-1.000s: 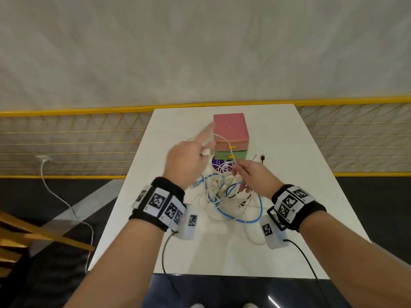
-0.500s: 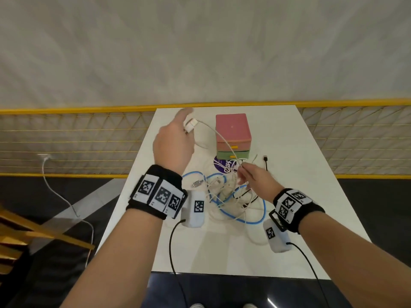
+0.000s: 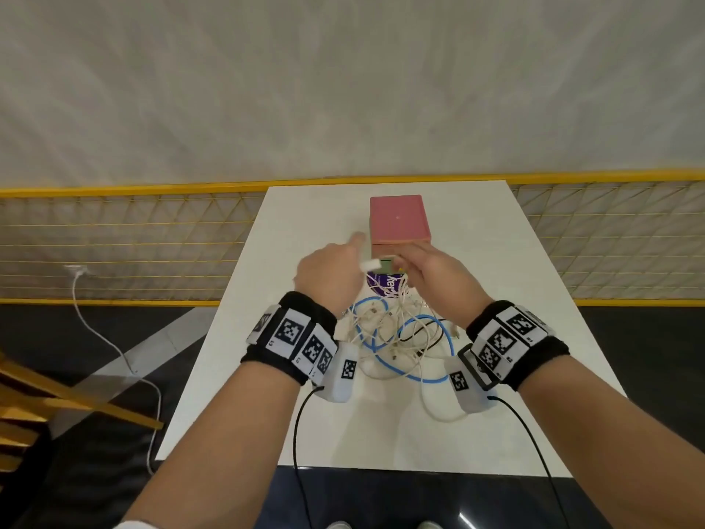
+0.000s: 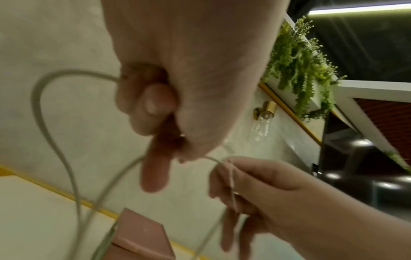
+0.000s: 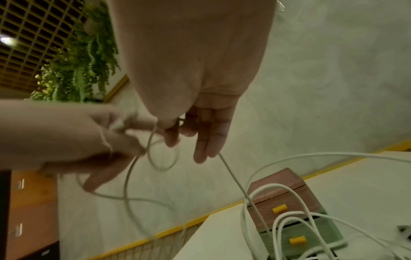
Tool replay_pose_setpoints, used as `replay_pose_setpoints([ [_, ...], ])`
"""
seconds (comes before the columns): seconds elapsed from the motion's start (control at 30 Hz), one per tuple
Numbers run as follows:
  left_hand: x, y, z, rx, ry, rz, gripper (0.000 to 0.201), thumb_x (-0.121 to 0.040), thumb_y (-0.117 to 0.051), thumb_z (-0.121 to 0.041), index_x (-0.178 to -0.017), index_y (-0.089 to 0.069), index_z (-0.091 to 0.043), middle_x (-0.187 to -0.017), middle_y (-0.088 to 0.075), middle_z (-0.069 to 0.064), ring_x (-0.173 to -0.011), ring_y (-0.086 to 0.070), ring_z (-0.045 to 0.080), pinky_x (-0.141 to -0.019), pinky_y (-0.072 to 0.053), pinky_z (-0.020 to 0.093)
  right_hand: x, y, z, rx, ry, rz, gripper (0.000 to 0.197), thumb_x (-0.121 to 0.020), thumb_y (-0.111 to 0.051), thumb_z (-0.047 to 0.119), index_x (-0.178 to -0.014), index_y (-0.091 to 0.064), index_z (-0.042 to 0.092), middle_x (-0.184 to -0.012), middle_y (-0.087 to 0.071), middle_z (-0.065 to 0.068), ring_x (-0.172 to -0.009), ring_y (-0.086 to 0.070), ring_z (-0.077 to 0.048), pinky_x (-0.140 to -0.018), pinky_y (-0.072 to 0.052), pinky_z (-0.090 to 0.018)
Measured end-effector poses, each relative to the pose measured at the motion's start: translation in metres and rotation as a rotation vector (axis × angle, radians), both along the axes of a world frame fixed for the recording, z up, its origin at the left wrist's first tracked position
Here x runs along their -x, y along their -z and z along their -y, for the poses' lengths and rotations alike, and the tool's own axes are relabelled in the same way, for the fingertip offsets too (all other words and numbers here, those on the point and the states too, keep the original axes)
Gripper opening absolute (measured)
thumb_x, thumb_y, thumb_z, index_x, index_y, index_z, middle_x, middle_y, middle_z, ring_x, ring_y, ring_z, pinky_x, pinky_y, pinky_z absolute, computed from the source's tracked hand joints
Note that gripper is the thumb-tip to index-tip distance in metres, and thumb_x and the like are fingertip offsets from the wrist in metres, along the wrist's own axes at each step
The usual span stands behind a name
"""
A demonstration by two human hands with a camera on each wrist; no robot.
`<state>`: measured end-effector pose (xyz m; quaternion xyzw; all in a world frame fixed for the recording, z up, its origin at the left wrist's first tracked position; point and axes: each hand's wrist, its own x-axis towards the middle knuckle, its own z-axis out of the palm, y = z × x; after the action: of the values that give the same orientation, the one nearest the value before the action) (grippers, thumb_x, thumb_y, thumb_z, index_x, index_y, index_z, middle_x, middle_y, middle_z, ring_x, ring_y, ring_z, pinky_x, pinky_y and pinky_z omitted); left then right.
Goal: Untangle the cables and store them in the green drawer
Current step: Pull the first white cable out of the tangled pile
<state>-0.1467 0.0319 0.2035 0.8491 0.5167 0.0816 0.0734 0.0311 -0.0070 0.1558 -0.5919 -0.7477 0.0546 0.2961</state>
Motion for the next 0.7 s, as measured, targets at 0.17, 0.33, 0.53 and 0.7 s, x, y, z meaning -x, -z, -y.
replay_pose_setpoints([
  [0.17, 0.014, -0.002, -0.005, -0.044, -0.015, 0.161, 0.083, -0.093, -0.051, -0.017, -0.155, 0.001, -0.035, -0.064, -0.055, 0.001, -0.057, -0.052, 0.022, -0.053, -0.04, 0.033, -0.001, -0.005, -0.002, -0.037, 0.043, 0.001, 0.028, -0.099, -0.043, 0.027, -0.113, -0.065, 0.016, -0.097, -0.067, -0.008, -0.088, -0.062, -0.029, -0.071, -0.051, -0.039],
  [0.33, -0.008, 0.004, 0.001, 0.244, 0.126, 0.349, 0.021, -0.101, -0.048, -0.024, -0.121, -0.055, -0.027, -0.063, -0.07, 0.005, -0.032, -0.049, 0.005, -0.046, -0.048, 0.024, 0.013, -0.014, -0.006, -0.039, 0.017, -0.038, 0.022, -0.097, -0.044, 0.016, -0.104, -0.064, 0.012, -0.084, -0.056, 0.004, -0.074, -0.055, -0.018, -0.063, -0.042, -0.032],
  [0.53, 0.018, -0.011, -0.017, -0.049, -0.152, 0.78, 0.031, -0.091, -0.041, 0.004, -0.101, -0.056, -0.021, -0.06, -0.062, 0.004, -0.043, -0.047, 0.013, -0.048, -0.04, 0.028, -0.01, 0.031, -0.003, 0.388, 0.066, -0.292, 0.025, -0.1, -0.033, 0.013, -0.086, -0.053, 0.01, -0.082, -0.058, -0.009, -0.076, -0.058, -0.024, -0.067, -0.043, -0.033],
  [0.7, 0.025, -0.013, -0.018, 0.021, -0.15, 0.518, 0.063, -0.101, -0.044, -0.022, -0.15, -0.012, -0.045, -0.058, -0.069, 0.003, -0.04, -0.054, 0.01, -0.054, -0.052, 0.028, -0.012, 0.03, -0.002, 0.249, 0.103, -0.301, 0.023, -0.099, -0.039, 0.013, -0.09, -0.06, 0.009, -0.081, -0.062, -0.006, -0.077, -0.061, -0.024, -0.069, -0.05, -0.036],
])
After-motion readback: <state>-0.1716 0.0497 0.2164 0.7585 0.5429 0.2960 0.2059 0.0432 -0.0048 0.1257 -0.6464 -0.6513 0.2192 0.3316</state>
